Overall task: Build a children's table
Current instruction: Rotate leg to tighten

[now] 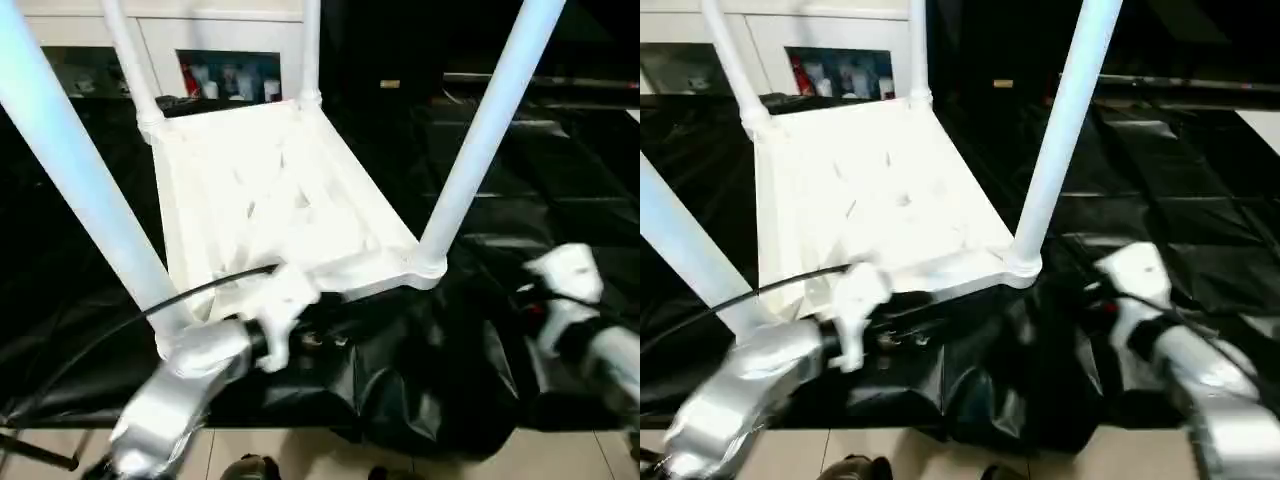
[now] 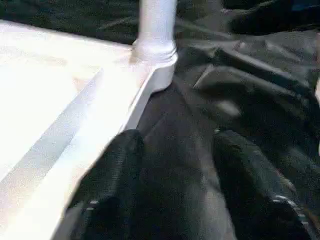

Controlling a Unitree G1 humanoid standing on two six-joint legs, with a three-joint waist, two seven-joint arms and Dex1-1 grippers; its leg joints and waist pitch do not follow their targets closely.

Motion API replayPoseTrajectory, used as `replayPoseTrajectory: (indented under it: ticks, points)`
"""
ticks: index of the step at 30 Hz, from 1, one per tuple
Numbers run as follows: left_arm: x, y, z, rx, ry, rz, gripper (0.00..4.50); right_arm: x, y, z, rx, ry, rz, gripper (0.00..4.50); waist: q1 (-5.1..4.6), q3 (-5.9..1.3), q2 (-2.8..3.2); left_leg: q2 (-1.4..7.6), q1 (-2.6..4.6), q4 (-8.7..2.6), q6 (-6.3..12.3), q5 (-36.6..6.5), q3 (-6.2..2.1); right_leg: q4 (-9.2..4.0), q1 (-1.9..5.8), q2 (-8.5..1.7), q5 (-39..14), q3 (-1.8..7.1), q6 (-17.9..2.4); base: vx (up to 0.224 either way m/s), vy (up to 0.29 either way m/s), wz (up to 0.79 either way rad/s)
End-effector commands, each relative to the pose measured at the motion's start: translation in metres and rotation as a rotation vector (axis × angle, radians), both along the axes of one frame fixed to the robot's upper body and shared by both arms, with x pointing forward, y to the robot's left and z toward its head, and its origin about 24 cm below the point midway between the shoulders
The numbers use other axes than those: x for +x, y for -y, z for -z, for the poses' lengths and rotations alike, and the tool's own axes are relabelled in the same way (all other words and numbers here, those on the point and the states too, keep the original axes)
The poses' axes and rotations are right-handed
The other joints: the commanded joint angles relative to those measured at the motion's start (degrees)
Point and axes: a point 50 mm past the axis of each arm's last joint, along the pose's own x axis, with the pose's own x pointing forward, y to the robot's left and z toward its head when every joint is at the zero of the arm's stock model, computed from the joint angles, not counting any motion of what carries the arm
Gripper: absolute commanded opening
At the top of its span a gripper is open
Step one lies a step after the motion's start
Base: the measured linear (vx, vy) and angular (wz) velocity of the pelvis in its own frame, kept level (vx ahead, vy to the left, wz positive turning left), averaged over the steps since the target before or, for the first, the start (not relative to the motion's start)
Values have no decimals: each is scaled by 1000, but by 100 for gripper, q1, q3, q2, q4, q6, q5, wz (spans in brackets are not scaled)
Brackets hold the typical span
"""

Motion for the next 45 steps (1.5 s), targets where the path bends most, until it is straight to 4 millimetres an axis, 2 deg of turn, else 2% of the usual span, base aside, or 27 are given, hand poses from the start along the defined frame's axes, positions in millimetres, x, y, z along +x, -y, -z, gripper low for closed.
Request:
replayPoseTrajectory:
  ticks: [1, 3, 11, 14, 16, 19, 21, 22, 24, 25, 27, 28, 30, 31, 32, 33, 34, 35, 36, 37, 38, 39, 40, 42, 43, 44, 45]
  points:
    - [-5, -12, -2, 15, -10, -13, 302, -1, -22, -1, 51, -20, -142, 304, -22, -153, -67, 403, 235, -539, -263, -3254, -402, -670, -10, -402, -4115, 227, -193, 0, 0, 0]
    - [-9, -17, -1, 19, -26, 3, 317, 6, -34, 1, 84, -20, -181, 286, -66, -152, -34, 412, 189, -575, -317, -3254, -453, -637, 56, -413, -4084, 193, -213, 0, 0, 0]
    - [-36, -34, 1, 27, -156, 120, 372, 38, -74, 9, 139, -20, -296, 235, -172, -24, -27, 407, 221, -648, -604, -3963, -512, -602, -41, -406, -3978, 214, -405, 0, 0, 0]
    - [-36, -34, 1, 27, -156, 120, 372, 38, -74, 9, 139, -20, -296, 235, -87, -14, -18, 398, 422, -608, -643, -4034, -417, -675, -174, -340, -3795, 263, -394, 0, 0, 0]
    - [-36, -34, 1, 27, -156, 120, 372, 38, -74, 9, 139, -20, -296, 235, -75, -19, -12, 418, 319, -673, -606, -3870, -442, -612, -53, -356, -3545, 264, -442, 0, 0, 0]
    - [-44, -41, 3, 51, -215, 150, 397, 50, -78, 11, 126, -8, -266, 211, -71, -33, -16, 414, 264, -705, -678, -3857, -456, -526, -30, -388, -3396, 272, -569, 0, 0, 0]
    - [-59, -67, 7, 134, -314, 191, 397, 84, -74, 9, 121, 47, -84, 211, -149, -26, -25, 392, 180, -716, -698, -3892, -509, -478, 16, -411, -3424, 228, -645, -13, 3, -13]
    - [-64, -76, 8, 158, -346, 195, 404, 94, -72, 8, 123, 65, -19, 195, -231, 5, -16, 398, 104, -806, -778, -4147, -537, -428, 106, -347, -3433, 160, -581, -45, 11, -32]
    - [-67, -85, 9, 181, -366, 197, 407, 102, -68, 7, 134, 79, 52, 181, -193, 22, 0, 372, 246, -741, -796, -4293, -495, -511, -68, -359, -3612, 199, -600, -22, 6, -16]
    - [-69, -92, 11, 205, -368, 198, 407, 108, -61, 6, 145, 93, 118, 168, -192, 40, -12, 343, 368, -661, -757, -4305, -453, -621, -145, -352, -3794, 192, -567, 0, 0, 0]
    - [-69, -95, 11, 215, -370, 199, 407, 111, -59, 5, 150, 99, 144, 149, -125, 51, 15, 341, 480, -639, -687, -4266, -392, -687, -184, -288, -3776, 167, -493, 0, 0, 0]
    - [-70, -96, 11, 222, -372, 195, 407, 113, -56, 5, 153, 104, 162, 149, -113, 60, 19, 347, 475, -657, -674, -4280, -386, -681, -173, -281, -3742, 161, -492, 0, 0, 0]
    - [-69, -98, 10, 229, -369, 184, 407, 119, -51, 4, 168, 121, 209, 125, -129, 95, 53, 384, 387, -802, -720, -4544, -386, -585, -83, -194, -3671, 67, -475, 0, 0, 0]
    - [-65, -99, 6, 238, -351, 173, 407, 127, -43, 3, 177, 141, 285, 112, -112, 100, 83, 456, 196, -1076, -789, -4864, -331, -278, 120, -45, -3305, -38, -520, -71, -11, -2]
    - [-65, -99, 6, 238, -351, 173, 407, 127, -43, 3, 177, 141, 285, 112, 92, 69, 160, 545, -156, -1479, -861, -5100, -95, 676, 420, 116, -2201, -106, -664, -71, -11, -2]
    - [-63, -100, 4, 243, -341, 170, 407, 130, -40, 3, 175, 149, 318, 99, 275, 56, -31, 488, -62, -1438, -650, -4263, 197, 764, 244, 79, -2122, 227, -496, -89, -68, 18]
    - [-61, -102, -1, 251, -325, 162, 407, 132, -36, 3, 162, 157, 353, 99, 164, 10, -276, 324, 300, -950, -627, -3523, 192, 192, -117, -88, -3262, 445, -308, 17, -132, 25]
    - [-60, -103, -4, 256, -315, 157, 407, 134, -33, 3, 152, 163, 374, 88, 198, -37, -289, 0, 510, 308, -186, -1031, -329, -733, -363, -867, -5276, 915, -145, 17, -132, 25]
    - [-60, -103, -4, 257, -314, 156, 407, 134, -33, 3, 152, 163, 375, 80, 215, -22, -220, -64, 228, 339, -84, -268, -541, -703, -103, -870, -5263, 1047, -286, 67, -96, -5]
    - [-58, -107, -9, 268, -300, 144, 407, 134, -31, 4, 146, 162, 383, 75, 202, 111, -212, 44, -2, 134, -238, -180, -628, -525, 94, -761, -5061, 686, -533, 0, 0, 0]
    - [-59, -114, -16, 286, -288, 127, 407, 133, -30, 5, 140, 160, 377, 55, 192, 60, -58, 262, 253, -205, -416, -1525, -575, -348, -86, -363, -4082, 498, -798, 0, 0, 0]
    - [-60, -126, -26, 304, -271, 104, 407, 131, -30, 7, 136, 153, 358, 55, 138, -3, -12, 329, 284, -334, -542, -2150, -569, -152, -109, -134, -3440, 398, -938, 0, 0, 0]
    - [-61, -134, -34, 319, -258, 89, 407, 129, -29, 9, 134, 148, 342, 38, 65, -57, 66, 414, 250, -490, -692, -2998, -568, -17, -60, -70, -2075, 382, -1241, 0, 0, 0]
    - [-60, -143, -46, 335, -239, 80, 407, 124, -31, 14, 130, 131, 302, 38, 37, -44, -4, 374, 195, -504, -619, -2999, -508, -68, 29, -118, -1908, 383, -1269, 0, 0, 0]
    - [-59, -150, -59, 352, -212, 74, 407, 117, -34, 19, 122, 111, 248, 38, 82, -16, -61, 331, 162, -493, -506, -2867, -460, -154, 62, -192, -2315, 412, -1146, 0, 0, 0]
    - [-59, -150, -59, 352, -212, 74, 407, 117, -34, 19, 122, 111, 248, 38, 93, 7, -76, 331, 195, -476, -447, -2822, -437, -231, 24, -262, -2846, 450, -1036, 0, 0, 0]
    - [-58, -151, -62, 356, -201, 71, 407, 116, -35, 21, 117, 104, 233, 38, 85, 0, -85, 334, 163, -486, -439, -2734, -459, -253, 76, -303, -3191, 448, -950, 0, 0, 0]
